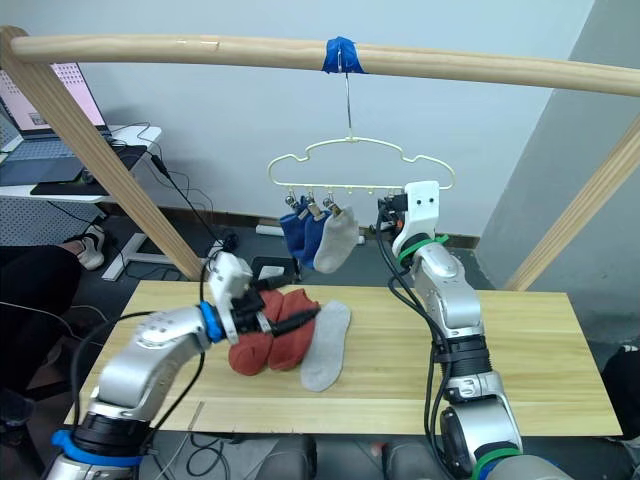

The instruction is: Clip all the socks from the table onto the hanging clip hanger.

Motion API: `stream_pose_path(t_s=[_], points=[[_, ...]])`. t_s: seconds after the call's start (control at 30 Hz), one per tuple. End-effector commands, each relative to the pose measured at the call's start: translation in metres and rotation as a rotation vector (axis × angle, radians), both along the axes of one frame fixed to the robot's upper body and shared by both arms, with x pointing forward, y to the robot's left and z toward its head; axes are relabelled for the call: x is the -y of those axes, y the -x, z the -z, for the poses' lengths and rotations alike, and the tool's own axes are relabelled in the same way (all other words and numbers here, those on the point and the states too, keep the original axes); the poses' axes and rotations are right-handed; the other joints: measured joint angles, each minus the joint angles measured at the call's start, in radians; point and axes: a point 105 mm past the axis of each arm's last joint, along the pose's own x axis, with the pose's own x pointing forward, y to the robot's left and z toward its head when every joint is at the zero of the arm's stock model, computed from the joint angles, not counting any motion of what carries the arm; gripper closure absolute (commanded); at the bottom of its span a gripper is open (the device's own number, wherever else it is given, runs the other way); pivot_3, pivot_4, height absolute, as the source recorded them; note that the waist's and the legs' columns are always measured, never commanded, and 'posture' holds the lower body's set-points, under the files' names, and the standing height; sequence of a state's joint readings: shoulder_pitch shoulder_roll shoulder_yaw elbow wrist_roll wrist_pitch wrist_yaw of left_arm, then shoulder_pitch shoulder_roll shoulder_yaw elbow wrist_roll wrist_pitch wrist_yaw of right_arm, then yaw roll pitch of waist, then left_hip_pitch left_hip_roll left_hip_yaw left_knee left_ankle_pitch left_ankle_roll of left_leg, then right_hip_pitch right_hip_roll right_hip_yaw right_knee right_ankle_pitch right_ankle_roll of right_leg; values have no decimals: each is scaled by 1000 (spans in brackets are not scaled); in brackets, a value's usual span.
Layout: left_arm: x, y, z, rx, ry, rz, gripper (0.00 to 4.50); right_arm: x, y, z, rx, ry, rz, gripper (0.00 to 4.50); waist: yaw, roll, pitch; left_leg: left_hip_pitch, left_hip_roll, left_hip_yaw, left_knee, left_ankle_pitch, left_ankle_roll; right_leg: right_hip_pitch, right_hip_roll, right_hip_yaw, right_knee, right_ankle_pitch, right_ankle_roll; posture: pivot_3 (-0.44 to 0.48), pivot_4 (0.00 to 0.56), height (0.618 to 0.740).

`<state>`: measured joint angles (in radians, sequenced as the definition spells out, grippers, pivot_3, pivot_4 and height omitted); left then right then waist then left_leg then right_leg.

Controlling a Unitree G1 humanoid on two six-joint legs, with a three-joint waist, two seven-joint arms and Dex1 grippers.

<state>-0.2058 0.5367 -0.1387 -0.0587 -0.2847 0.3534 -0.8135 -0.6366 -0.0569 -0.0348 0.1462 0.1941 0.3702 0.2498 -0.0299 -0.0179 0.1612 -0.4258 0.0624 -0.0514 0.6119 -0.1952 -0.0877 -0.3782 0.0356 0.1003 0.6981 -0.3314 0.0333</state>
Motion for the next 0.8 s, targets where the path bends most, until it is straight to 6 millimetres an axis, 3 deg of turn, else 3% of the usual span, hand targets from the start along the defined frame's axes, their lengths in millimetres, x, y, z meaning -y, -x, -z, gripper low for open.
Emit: stream_pose_path(t_s=[0.03, 0.13, 0.33, 0.5, 0.63, 0.8], points=[[9, -21, 13, 41, -77, -39, 0, -1, 7, -20, 63, -10, -32, 4485, 1, 0, 0, 0, 0, 0, 0, 0, 0, 0, 0, 0, 0, 0, 0, 30, 142, 740], [21, -36, 31, 21, -118, -47, 0, 1, 9, -20, 61, -3, -26, 4485, 1, 0, 0, 0, 0, 0, 0, 0, 0, 0, 0, 0, 0, 0, 0, 12, 141, 740], [34, -48, 62, -91, -176, -25, 0, 3, 12, -21, 58, 1, -11, 4485, -7, 0, 0, -1, 0, 1, 0, 0, 0, -1, 0, 0, 0, 0, 0, -37, 134, 740], [24, -49, 84, -136, -310, -17, 0, 10, 15, -23, 62, 1, 19, 4485, -25, 0, 0, -3, 0, 1, 0, 0, 0, -2, 1, 0, 0, 0, 0, -66, 128, 740], [23, -50, 88, -134, -313, -11, 0, 12, 16, -23, 62, 1, 32, 4485, -31, 0, 0, -3, 0, 0, 1, 0, 0, -2, 0, 0, 1, 0, 0, -74, 121, 740], [28, -50, 90, -109, -329, 24, 1411, 13, 17, -22, 59, 4, 35, 4485, -33, 0, -1, -3, 0, 0, 1, 0, 0, -2, 0, 0, 1, 0, 0, -67, 117, 740]])
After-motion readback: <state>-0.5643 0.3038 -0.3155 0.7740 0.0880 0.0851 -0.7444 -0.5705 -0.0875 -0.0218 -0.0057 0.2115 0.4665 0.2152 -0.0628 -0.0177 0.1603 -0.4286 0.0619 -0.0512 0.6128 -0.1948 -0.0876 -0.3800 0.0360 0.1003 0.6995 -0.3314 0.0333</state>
